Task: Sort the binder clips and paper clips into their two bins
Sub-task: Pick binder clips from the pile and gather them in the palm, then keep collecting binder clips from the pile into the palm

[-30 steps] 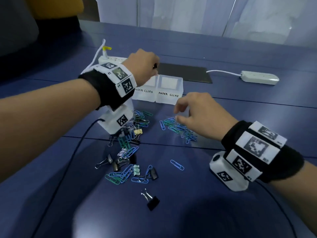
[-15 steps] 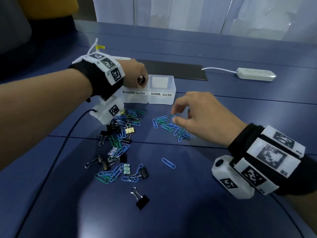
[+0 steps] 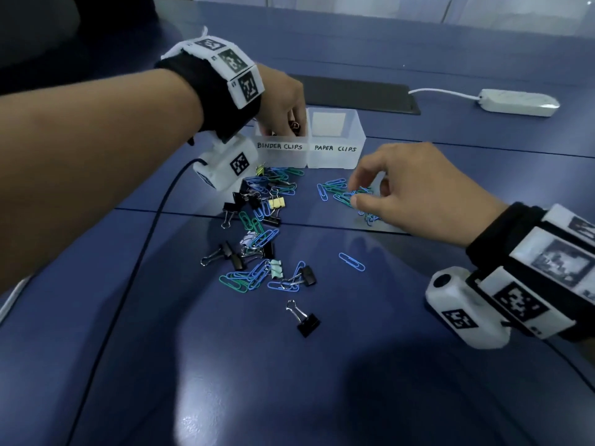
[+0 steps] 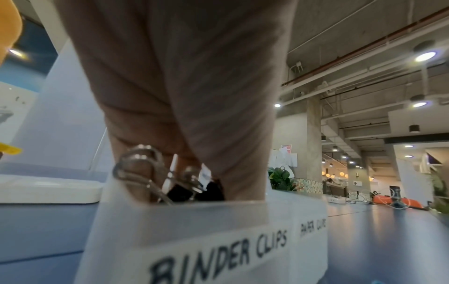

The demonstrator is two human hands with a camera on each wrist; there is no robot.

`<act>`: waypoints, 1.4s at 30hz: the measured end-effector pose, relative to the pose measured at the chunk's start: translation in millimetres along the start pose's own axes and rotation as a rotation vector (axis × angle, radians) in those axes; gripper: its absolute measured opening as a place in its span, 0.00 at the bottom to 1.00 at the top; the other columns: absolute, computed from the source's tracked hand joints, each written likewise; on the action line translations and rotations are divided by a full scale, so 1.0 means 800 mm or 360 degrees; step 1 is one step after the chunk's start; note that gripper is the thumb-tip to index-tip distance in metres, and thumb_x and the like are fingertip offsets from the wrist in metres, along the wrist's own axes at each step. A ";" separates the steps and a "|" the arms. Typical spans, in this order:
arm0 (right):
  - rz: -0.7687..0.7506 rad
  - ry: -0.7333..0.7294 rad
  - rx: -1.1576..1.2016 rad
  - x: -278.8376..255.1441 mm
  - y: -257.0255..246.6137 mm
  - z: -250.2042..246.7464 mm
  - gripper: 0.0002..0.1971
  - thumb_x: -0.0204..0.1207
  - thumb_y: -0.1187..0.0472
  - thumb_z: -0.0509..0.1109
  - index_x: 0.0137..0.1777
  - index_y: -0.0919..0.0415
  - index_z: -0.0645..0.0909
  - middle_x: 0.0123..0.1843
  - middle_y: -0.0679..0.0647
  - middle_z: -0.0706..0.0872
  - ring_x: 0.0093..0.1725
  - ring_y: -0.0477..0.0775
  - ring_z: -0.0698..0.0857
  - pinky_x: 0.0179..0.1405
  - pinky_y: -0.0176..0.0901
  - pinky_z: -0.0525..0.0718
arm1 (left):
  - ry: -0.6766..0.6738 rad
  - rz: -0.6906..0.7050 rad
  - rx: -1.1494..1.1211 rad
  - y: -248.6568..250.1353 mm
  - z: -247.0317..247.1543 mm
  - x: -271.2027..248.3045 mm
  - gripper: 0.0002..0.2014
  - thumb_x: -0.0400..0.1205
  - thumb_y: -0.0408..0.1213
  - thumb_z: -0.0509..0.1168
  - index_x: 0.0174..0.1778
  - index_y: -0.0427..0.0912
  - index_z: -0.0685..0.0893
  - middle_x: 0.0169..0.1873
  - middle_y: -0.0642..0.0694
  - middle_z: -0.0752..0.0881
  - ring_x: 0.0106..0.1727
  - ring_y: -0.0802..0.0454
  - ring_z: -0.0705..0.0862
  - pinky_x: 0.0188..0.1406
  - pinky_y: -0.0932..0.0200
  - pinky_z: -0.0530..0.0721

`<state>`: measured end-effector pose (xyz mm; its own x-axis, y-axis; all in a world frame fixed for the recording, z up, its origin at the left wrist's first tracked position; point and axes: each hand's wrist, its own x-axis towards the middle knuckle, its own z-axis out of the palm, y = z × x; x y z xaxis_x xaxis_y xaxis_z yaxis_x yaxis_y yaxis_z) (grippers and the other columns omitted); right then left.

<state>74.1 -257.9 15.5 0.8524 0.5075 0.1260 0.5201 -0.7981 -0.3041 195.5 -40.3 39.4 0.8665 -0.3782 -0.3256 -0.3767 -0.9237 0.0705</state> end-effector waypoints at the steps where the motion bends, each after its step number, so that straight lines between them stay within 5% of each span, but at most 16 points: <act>1: -0.0003 -0.0003 0.0009 -0.001 -0.002 0.001 0.04 0.72 0.56 0.71 0.45 0.53 0.86 0.45 0.47 0.84 0.33 0.34 0.75 0.34 0.22 0.69 | 0.0016 0.0003 0.0000 -0.002 0.000 0.000 0.05 0.75 0.46 0.73 0.46 0.56 0.89 0.27 0.65 0.86 0.41 0.48 0.88 0.41 0.64 0.78; 5: -0.0007 0.0002 0.0016 0.002 -0.008 0.005 0.05 0.73 0.55 0.71 0.45 0.53 0.86 0.46 0.48 0.85 0.34 0.35 0.75 0.40 0.36 0.72 | 0.0067 -0.0017 0.0007 0.000 -0.001 0.000 0.12 0.72 0.50 0.75 0.50 0.54 0.91 0.35 0.55 0.91 0.44 0.48 0.90 0.44 0.62 0.82; 9: -0.0031 -0.0006 0.0004 0.005 -0.009 0.006 0.04 0.73 0.55 0.71 0.44 0.53 0.86 0.45 0.48 0.85 0.32 0.33 0.74 0.33 0.28 0.69 | 0.0130 -0.0053 -0.0048 0.005 -0.002 -0.003 0.17 0.69 0.51 0.77 0.52 0.52 0.91 0.41 0.53 0.92 0.49 0.51 0.90 0.51 0.58 0.83; 12: -0.0024 -0.0014 0.0004 0.004 -0.010 0.006 0.04 0.73 0.56 0.70 0.43 0.53 0.86 0.43 0.47 0.83 0.31 0.33 0.74 0.35 0.19 0.69 | 0.0173 -0.0116 -0.0196 0.004 -0.005 -0.007 0.18 0.68 0.52 0.77 0.52 0.51 0.92 0.35 0.58 0.92 0.47 0.53 0.91 0.49 0.64 0.78; 15: -0.0016 -0.0055 -0.0021 0.004 -0.012 0.008 0.05 0.73 0.56 0.69 0.43 0.53 0.86 0.41 0.47 0.85 0.32 0.36 0.76 0.36 0.29 0.73 | 0.0244 -0.0173 -0.0247 0.002 -0.010 -0.014 0.17 0.70 0.56 0.75 0.49 0.52 0.92 0.20 0.65 0.87 0.40 0.57 0.91 0.44 0.65 0.78; 19: -0.0049 -0.0114 -0.0037 0.017 -0.024 0.007 0.05 0.73 0.56 0.70 0.44 0.53 0.87 0.35 0.48 0.87 0.32 0.38 0.78 0.36 0.36 0.76 | 0.0365 -0.0149 -0.0254 -0.006 -0.012 -0.025 0.18 0.72 0.59 0.72 0.45 0.50 0.93 0.18 0.65 0.86 0.35 0.62 0.89 0.36 0.67 0.78; 23: -0.0166 -0.0184 -0.0032 0.043 -0.043 0.014 0.09 0.73 0.54 0.72 0.52 0.50 0.87 0.41 0.48 0.88 0.33 0.38 0.78 0.43 0.37 0.75 | 0.0652 -0.0072 -0.0113 -0.014 -0.001 -0.041 0.19 0.79 0.54 0.66 0.54 0.44 0.92 0.40 0.45 0.93 0.39 0.51 0.88 0.48 0.59 0.82; 25: -0.0236 -0.0260 -0.0069 0.057 -0.054 0.024 0.12 0.73 0.54 0.73 0.56 0.49 0.86 0.44 0.49 0.88 0.37 0.46 0.79 0.47 0.39 0.77 | 0.0918 -0.0058 -0.0156 -0.018 0.008 -0.054 0.21 0.81 0.53 0.61 0.52 0.39 0.91 0.44 0.37 0.91 0.42 0.46 0.86 0.49 0.54 0.84; 29: -0.0304 -0.0335 -0.0094 0.077 -0.073 0.041 0.16 0.72 0.54 0.74 0.60 0.49 0.85 0.45 0.51 0.84 0.41 0.51 0.78 0.51 0.43 0.81 | 0.1207 -0.0032 -0.1127 -0.019 0.031 -0.094 0.19 0.84 0.50 0.57 0.50 0.37 0.85 0.44 0.39 0.86 0.44 0.50 0.85 0.47 0.53 0.87; 34: -0.0280 -0.0330 -0.0123 0.085 -0.079 0.050 0.07 0.71 0.61 0.75 0.49 0.56 0.88 0.40 0.52 0.87 0.40 0.52 0.82 0.50 0.46 0.84 | 0.0919 -0.0096 -0.2386 -0.008 0.057 -0.148 0.16 0.86 0.50 0.56 0.43 0.44 0.83 0.43 0.45 0.85 0.43 0.50 0.87 0.41 0.60 0.87; 38: -0.0220 -0.0339 -0.0111 0.081 -0.075 0.042 0.02 0.69 0.62 0.76 0.42 0.57 0.89 0.38 0.55 0.89 0.38 0.52 0.84 0.42 0.39 0.80 | 0.0831 -0.0343 -0.2834 0.001 0.080 -0.165 0.16 0.87 0.47 0.56 0.41 0.42 0.82 0.41 0.43 0.85 0.42 0.48 0.86 0.38 0.62 0.88; 42: -0.0124 -0.0331 0.0011 0.076 -0.065 0.024 0.03 0.70 0.60 0.76 0.42 0.55 0.90 0.31 0.48 0.87 0.33 0.44 0.85 0.33 0.26 0.77 | 0.0819 -0.0468 -0.2977 0.012 0.097 -0.174 0.15 0.86 0.44 0.58 0.39 0.41 0.82 0.41 0.42 0.84 0.46 0.46 0.84 0.43 0.62 0.88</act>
<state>97.8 -179.5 21.2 0.7798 0.6242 -0.0480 0.5830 -0.7519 -0.3078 46.2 8.2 12.3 0.9543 0.1135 -0.2763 0.2352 0.2849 0.9293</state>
